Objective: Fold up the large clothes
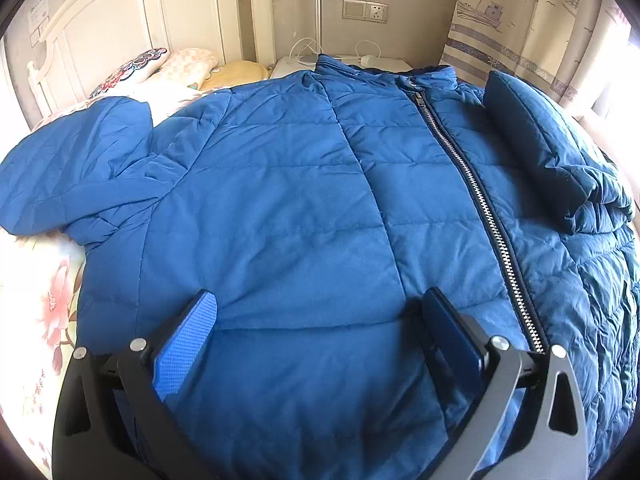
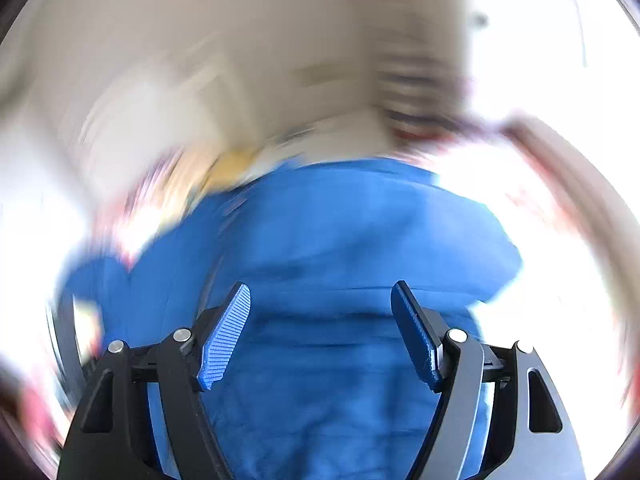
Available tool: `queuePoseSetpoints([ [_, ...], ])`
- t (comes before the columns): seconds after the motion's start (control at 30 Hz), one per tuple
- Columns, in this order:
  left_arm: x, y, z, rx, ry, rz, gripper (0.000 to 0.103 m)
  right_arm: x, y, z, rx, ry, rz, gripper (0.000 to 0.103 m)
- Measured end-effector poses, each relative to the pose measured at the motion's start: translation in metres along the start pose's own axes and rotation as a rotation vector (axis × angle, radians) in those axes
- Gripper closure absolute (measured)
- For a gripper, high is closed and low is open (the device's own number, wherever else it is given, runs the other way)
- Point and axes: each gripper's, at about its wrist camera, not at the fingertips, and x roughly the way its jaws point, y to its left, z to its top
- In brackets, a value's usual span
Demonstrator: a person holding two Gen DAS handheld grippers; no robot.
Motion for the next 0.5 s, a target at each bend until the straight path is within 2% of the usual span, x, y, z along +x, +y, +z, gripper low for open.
queuePoseSetpoints([
  [0.03, 0.000, 0.000, 0.000, 0.000, 0.000, 0.000, 0.002, 0.001, -0.039, 0.004, 0.175, 0.027, 0.003, 0.033],
  [0.1, 0.000, 0.000, 0.000, 0.000, 0.000, 0.000, 0.002, 0.014, -0.081, 0.011, 0.357, 0.061, 0.064, 0.032],
  [0.17, 0.000, -0.001, 0.001, 0.000, 0.000, 0.000, 0.002, 0.029, -0.108, 0.011, 0.468, 0.069, 0.131, 0.032],
  [0.23, 0.000, 0.000, 0.000, 0.000, -0.001, 0.000, 0.002, 0.044, -0.116, 0.019, 0.513, 0.074, 0.177, 0.032],
  [0.27, 0.000, 0.000, 0.000, 0.000, -0.001, -0.001, 0.002, 0.048, -0.112, 0.024, 0.501, 0.057, 0.174, 0.035],
  [0.3, 0.000, 0.000, 0.000, 0.000, -0.001, -0.001, 0.002, 0.049, -0.108, 0.026, 0.480, 0.041, 0.165, 0.047],
  [0.37, 0.000, 0.000, 0.000, 0.000, -0.001, 0.000, 0.002, 0.046, -0.085, 0.037, 0.389, -0.030, 0.089, 0.067],
  [0.4, 0.000, 0.000, -0.001, 0.000, -0.001, 0.000, 0.002, 0.039, -0.062, 0.042, 0.304, -0.092, 0.060, 0.073],
  [0.43, 0.000, 0.000, -0.001, 0.000, -0.002, 0.000, 0.002, 0.031, -0.034, 0.042, 0.198, -0.146, 0.044, 0.075],
  [0.5, 0.000, 0.000, -0.001, 0.000, -0.002, 0.000, 0.002, 0.023, 0.016, 0.047, 0.003, -0.201, 0.042, 0.077],
])
